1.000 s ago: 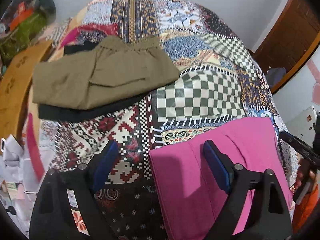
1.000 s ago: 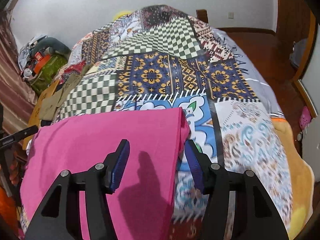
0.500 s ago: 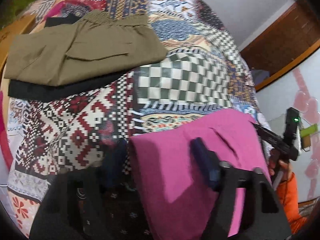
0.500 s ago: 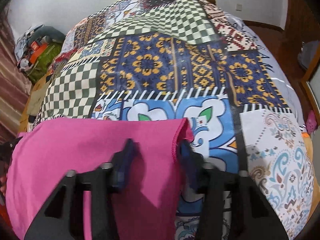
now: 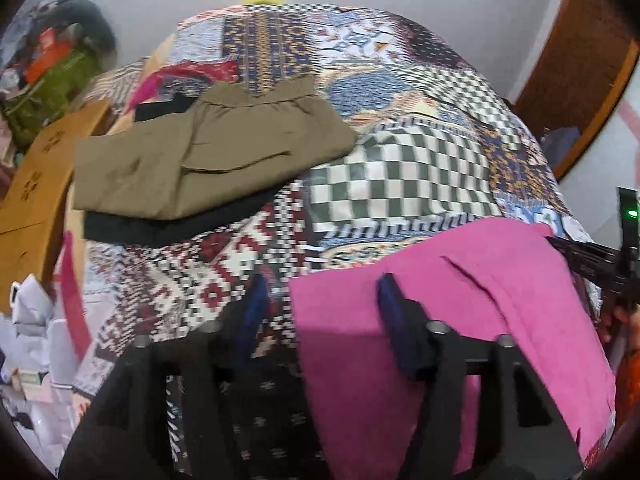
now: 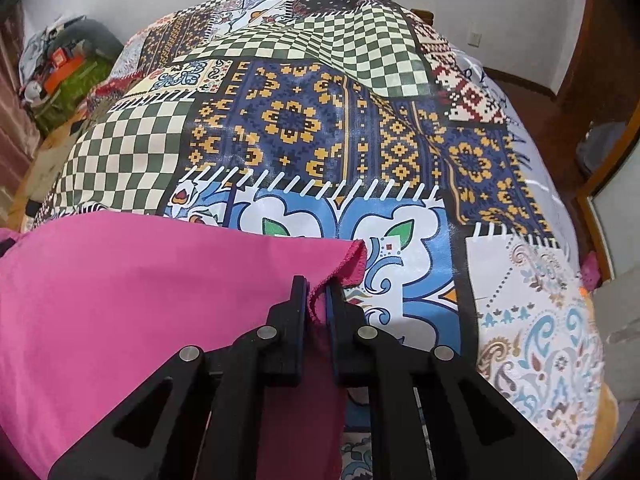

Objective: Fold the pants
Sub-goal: 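Fold the trousers' edge over with the right gripper and release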

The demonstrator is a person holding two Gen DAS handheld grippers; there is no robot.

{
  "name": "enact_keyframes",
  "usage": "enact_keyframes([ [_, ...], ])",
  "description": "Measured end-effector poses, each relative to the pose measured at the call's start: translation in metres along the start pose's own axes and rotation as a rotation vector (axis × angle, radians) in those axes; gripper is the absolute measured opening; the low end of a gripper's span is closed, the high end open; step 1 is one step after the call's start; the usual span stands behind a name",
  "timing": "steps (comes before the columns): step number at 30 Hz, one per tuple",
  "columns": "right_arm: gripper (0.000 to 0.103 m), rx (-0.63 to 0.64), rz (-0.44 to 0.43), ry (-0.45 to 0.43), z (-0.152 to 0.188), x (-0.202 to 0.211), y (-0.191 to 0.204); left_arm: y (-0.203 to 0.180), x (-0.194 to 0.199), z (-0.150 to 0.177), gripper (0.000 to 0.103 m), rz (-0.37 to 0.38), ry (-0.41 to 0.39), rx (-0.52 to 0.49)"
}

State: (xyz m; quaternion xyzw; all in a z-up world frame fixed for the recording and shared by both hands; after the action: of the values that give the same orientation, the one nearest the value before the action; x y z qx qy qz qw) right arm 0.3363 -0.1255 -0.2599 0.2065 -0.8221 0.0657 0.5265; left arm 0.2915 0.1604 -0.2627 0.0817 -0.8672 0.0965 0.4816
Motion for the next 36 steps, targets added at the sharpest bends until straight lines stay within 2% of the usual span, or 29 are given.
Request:
enact_keyframes([
  [3,0.008,0.008,0.018,-0.006,-0.004,0.013,0.0,0.006,0.01,-0.001,0.065,-0.021,-0.01,-0.007],
  [5,0.01,0.012,0.018,-0.034,-0.007,0.029,0.0,0.005,0.02,-0.005,0.065,-0.067,-0.027,-0.044],
  [7,0.011,0.003,0.0,-0.063,-0.011,0.047,0.0,0.0,0.033,-0.009,0.065,-0.078,-0.048,-0.087],
  [9,0.015,-0.014,-0.048,-0.094,-0.016,0.067,0.004,-0.008,0.045,-0.014,0.067,-0.064,-0.07,-0.115],
  [13,0.032,-0.025,-0.163,-0.149,-0.024,0.097,0.026,-0.032,0.061,-0.023,0.079,-0.022,-0.115,-0.171],
  [16,0.038,-0.004,-0.237,-0.159,-0.023,0.107,0.054,-0.05,0.06,-0.027,0.08,0.005,-0.112,-0.203],
  [19,0.039,0.027,-0.297,-0.14,-0.023,0.106,0.08,-0.061,0.05,-0.026,0.08,0.024,-0.081,-0.216],
  [22,0.052,0.076,-0.309,-0.119,-0.019,0.098,0.102,-0.066,0.035,-0.022,0.08,0.043,-0.027,-0.217],
  [28,0.053,0.176,-0.318,-0.02,-0.003,0.064,0.138,-0.069,0.004,-0.003,0.081,0.055,0.083,-0.23],
  [31,0.053,0.232,-0.303,0.069,0.011,0.042,0.149,-0.068,0.002,0.002,0.086,0.049,0.087,-0.242],
  [33,0.057,0.279,-0.282,0.05,0.018,0.042,0.151,-0.067,0.004,0.004,0.086,0.047,0.083,-0.253],
  [34,0.062,0.293,-0.272,0.051,0.02,0.044,0.15,-0.067,0.006,0.006,0.086,0.046,0.079,-0.26],
  [36,0.062,0.305,-0.272,0.06,0.024,0.047,0.147,-0.067,0.01,0.01,0.087,0.045,0.075,-0.27],
])
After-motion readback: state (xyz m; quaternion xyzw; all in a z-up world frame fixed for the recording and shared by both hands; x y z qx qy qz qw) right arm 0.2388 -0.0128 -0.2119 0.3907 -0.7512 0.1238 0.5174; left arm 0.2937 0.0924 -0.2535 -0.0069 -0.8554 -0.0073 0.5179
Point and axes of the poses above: each gripper's, at about its wrist camera, not at the fingertips, and x roughly against the way its jaws point, y to its left, z to its underside, the point moved 5 cm from there along -x, roughly the way its jaws point
